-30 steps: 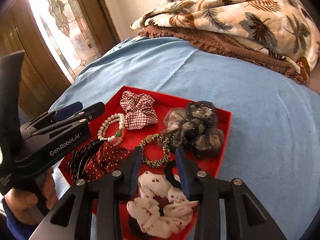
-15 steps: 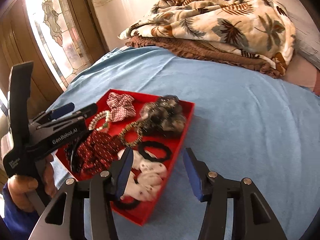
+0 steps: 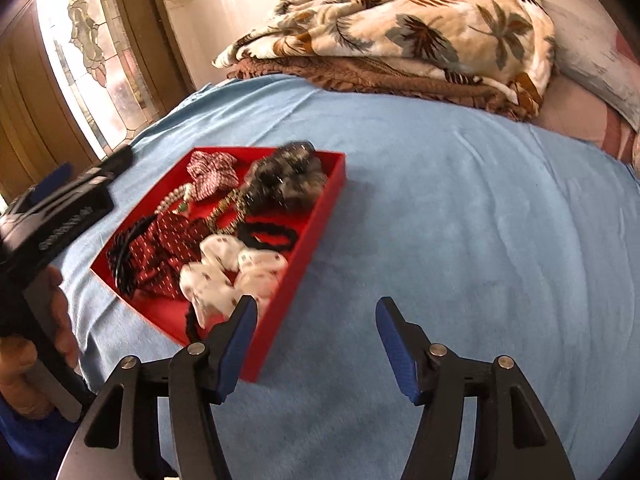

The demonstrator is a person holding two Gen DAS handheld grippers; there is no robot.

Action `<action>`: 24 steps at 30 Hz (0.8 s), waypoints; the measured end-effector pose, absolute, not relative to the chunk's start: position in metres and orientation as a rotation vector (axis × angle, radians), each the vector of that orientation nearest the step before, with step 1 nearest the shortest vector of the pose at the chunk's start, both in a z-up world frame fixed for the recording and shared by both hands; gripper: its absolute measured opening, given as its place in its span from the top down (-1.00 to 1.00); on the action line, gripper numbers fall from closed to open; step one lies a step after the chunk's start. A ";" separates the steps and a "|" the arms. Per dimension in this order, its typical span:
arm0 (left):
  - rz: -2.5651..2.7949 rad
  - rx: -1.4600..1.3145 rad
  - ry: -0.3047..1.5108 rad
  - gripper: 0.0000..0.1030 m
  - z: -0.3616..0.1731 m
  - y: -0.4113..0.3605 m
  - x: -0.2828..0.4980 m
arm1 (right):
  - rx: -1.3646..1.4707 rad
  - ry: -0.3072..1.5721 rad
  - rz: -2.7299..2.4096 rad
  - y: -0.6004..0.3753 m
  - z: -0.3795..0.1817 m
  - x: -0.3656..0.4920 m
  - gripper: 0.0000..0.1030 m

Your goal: Organize jewelry

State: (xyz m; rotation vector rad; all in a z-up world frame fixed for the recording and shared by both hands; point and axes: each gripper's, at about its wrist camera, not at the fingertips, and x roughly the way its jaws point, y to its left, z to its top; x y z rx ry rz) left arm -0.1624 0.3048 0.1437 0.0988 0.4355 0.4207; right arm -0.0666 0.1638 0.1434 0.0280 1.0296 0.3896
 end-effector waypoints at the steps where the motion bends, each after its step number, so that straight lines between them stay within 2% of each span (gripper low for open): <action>1: 0.432 0.099 0.410 -0.98 0.145 0.303 -0.170 | 0.031 1.034 0.386 0.162 0.142 -0.069 -0.29; 16: 0.453 -0.054 0.331 -1.00 0.178 0.280 -0.251 | -0.023 0.984 0.354 0.139 0.152 -0.109 -0.45; 24: 0.365 -0.001 0.472 -1.00 0.177 0.247 -0.259 | -0.026 0.957 0.354 0.129 0.160 -0.129 -0.52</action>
